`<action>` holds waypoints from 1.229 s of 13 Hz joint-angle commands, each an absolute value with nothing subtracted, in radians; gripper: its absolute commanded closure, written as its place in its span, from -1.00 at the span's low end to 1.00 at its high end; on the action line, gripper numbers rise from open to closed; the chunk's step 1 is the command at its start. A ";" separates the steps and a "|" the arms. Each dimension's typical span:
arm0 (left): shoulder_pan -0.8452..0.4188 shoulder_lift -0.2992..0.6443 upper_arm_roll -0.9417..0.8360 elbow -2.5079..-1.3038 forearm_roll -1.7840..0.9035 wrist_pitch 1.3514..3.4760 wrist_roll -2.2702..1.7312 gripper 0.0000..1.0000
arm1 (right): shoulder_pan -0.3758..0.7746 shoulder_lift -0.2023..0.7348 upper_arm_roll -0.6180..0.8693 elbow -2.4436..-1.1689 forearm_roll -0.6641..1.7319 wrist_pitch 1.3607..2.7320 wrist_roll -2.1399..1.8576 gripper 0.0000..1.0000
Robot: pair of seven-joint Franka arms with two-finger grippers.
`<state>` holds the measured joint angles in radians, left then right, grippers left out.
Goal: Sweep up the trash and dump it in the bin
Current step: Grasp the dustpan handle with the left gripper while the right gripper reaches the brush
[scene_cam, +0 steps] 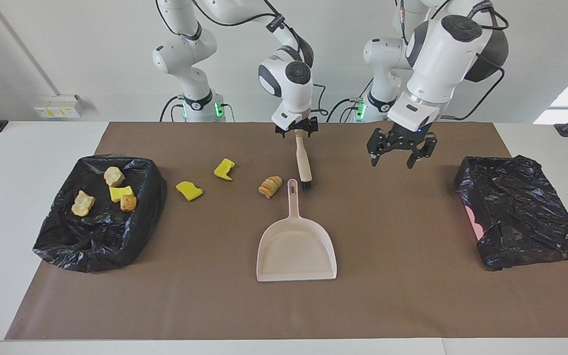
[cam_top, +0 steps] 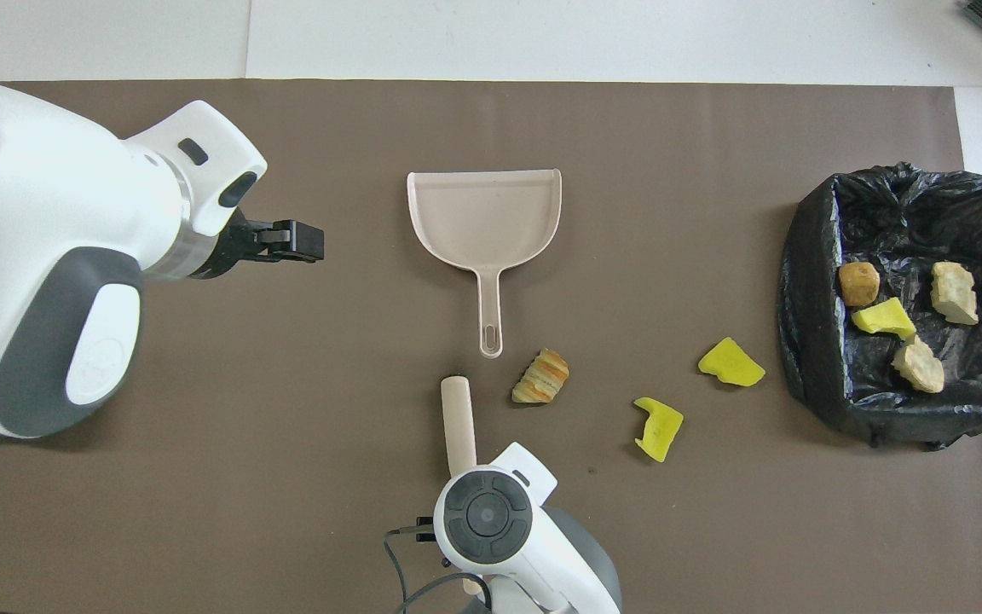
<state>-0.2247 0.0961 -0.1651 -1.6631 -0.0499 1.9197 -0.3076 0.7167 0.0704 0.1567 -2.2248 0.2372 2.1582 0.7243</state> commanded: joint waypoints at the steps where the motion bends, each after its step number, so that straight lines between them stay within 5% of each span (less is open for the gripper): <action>1: -0.297 0.175 -0.152 -1.626 -0.063 2.026 -0.394 -1.00 | 0.724 0.037 0.155 -2.264 0.275 2.184 0.736 -0.44; 3: -0.406 0.304 -0.147 -1.544 -0.052 2.016 -0.400 -1.00 | 0.726 0.043 0.155 -2.263 0.275 2.189 0.736 -0.17; 6: -0.417 0.357 -0.149 -1.528 -0.046 2.034 -0.391 -1.00 | 0.732 0.060 0.155 -2.240 0.275 2.192 0.752 1.00; 10: -0.474 0.428 -0.150 -1.532 -0.025 2.111 -0.394 -1.00 | 0.718 0.028 0.152 -2.203 0.275 2.128 0.784 1.00; 16: -0.543 0.512 -0.146 -1.531 -0.017 2.138 -0.413 -1.00 | 0.517 -0.130 0.147 -2.206 0.230 1.809 0.744 1.00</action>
<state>-0.5419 0.5037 -0.1628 -1.5581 -0.0363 2.1293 -0.4057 0.5715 -0.0810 0.1427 -2.1926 0.2482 1.8763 0.7590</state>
